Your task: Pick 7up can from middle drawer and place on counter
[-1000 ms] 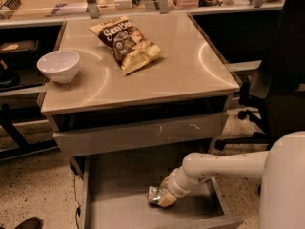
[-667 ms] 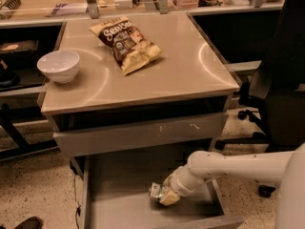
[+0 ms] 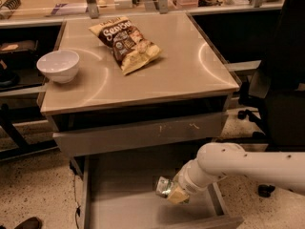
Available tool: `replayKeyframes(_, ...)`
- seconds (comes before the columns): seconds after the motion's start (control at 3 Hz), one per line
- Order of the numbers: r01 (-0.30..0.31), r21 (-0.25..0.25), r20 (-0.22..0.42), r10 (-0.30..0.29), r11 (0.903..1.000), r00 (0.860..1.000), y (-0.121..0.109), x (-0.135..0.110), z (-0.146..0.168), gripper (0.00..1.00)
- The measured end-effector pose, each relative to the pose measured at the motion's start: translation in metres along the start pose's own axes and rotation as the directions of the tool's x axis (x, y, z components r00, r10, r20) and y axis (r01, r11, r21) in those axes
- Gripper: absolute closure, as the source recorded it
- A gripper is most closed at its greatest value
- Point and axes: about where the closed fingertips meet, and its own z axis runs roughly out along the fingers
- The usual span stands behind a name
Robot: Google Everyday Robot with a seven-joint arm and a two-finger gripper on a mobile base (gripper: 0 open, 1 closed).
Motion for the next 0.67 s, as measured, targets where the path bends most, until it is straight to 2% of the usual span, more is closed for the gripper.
replayKeyframes(0.33, -0.052, 0.067, -0.048, 0.055, 0.9964, 0.997, 0.01, -0.01, -0.064, 1.0)
replayKeyframes(0.67, -0.073, 0.153, -0.079, 0.085, 0.9856, 0.993, 0.008, -0.027, -0.126, 1.0)
